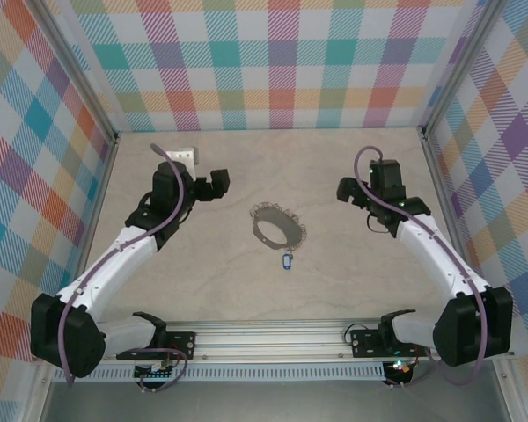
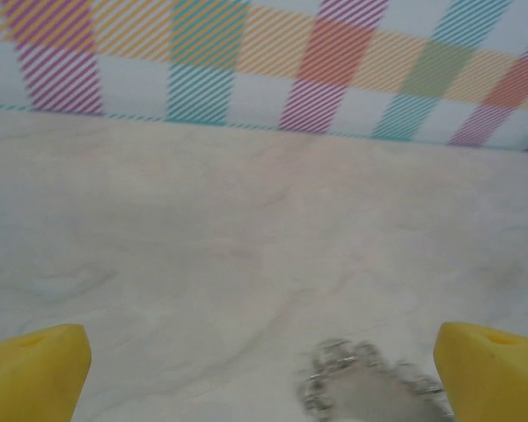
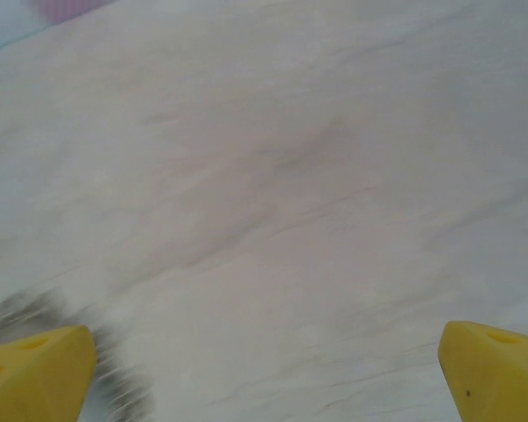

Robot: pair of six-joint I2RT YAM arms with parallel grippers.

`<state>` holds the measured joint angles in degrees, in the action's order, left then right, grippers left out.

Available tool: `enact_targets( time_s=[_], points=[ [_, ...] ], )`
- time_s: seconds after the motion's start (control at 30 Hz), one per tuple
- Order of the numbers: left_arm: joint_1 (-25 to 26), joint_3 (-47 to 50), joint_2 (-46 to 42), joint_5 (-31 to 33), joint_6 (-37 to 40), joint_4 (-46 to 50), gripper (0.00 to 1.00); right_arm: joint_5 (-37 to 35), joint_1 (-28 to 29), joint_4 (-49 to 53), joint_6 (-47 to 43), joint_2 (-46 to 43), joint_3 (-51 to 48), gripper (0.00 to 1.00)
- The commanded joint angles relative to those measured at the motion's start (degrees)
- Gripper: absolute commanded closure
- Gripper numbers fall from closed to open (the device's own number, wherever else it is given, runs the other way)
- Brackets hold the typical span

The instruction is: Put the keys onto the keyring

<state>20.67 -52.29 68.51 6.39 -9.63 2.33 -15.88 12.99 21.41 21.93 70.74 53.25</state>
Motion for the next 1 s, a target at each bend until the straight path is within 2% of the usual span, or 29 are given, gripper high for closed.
enact_targets(
  time_s=[0.0, 0.1, 0.3, 0.47, 0.57, 0.63, 0.77, 0.83, 0.87, 0.9, 0.97],
  points=[
    [-2.0, 5.4, -0.5, 6.0, 6.5, -9.1, 0.00, -16.5, -1.7, -13.3, -6.9, 0.2, -5.6, 0.00],
    [-5.3, 12.9, -0.9, 7.8, 9.2, -17.7, 0.00, -17.4, -4.4, -16.6, -9.2, 2.6, -8.5, 0.00],
    [-12.1, 24.5, -1.4, 9.6, 10.4, -28.7, 0.00, -14.7, -6.3, -39.1, -16.2, 7.1, -19.2, 0.00],
    [-15.2, 27.8, 2.6, 6.6, 10.4, -35.0, 0.00, -9.4, -6.7, -53.6, -17.3, 11.6, -24.5, 0.00],
    [-16.4, 28.4, 8.3, 3.8, 9.6, -39.4, 0.00, -6.3, -7.4, -61.8, -18.4, 14.6, -26.6, 0.00],
    [-16.4, 29.5, 11.9, 1.9, 10.3, -44.0, 0.00, -1.7, -8.0, -59.8, -19.4, 15.4, -25.3, 0.00],
    [-16.4, 30.4, 20.7, 0.2, 10.9, -52.9, 0.00, 5.8, -10.4, -62.4, -19.6, 15.2, -26.9, 0.00],
    [-16.4, 28.1, 20.7, -0.5, 11.3, -47.3, 0.00, 9.4, -11.0, -63.3, -20.0, 15.7, -27.3, 0.00],
    [-16.4, 28.4, 21.7, -0.9, 11.6, -49.7, 0.00, 11.5, -11.8, -65.5, -19.8, 16.3, -28.3, 0.00],
    [-16.4, 27.9, 21.1, -1.1, 11.5, -48.2, 0.00, 12.4, -12.2, -72.6, -20.0, 18.2, -30.7, 0.00],
    [-16.5, 27.8, 21.4, -1.3, 11.5, -48.2, 0.00, 12.8, -12.4, -67.9, -19.8, 17.0, -29.6, 0.00]
  ],
)
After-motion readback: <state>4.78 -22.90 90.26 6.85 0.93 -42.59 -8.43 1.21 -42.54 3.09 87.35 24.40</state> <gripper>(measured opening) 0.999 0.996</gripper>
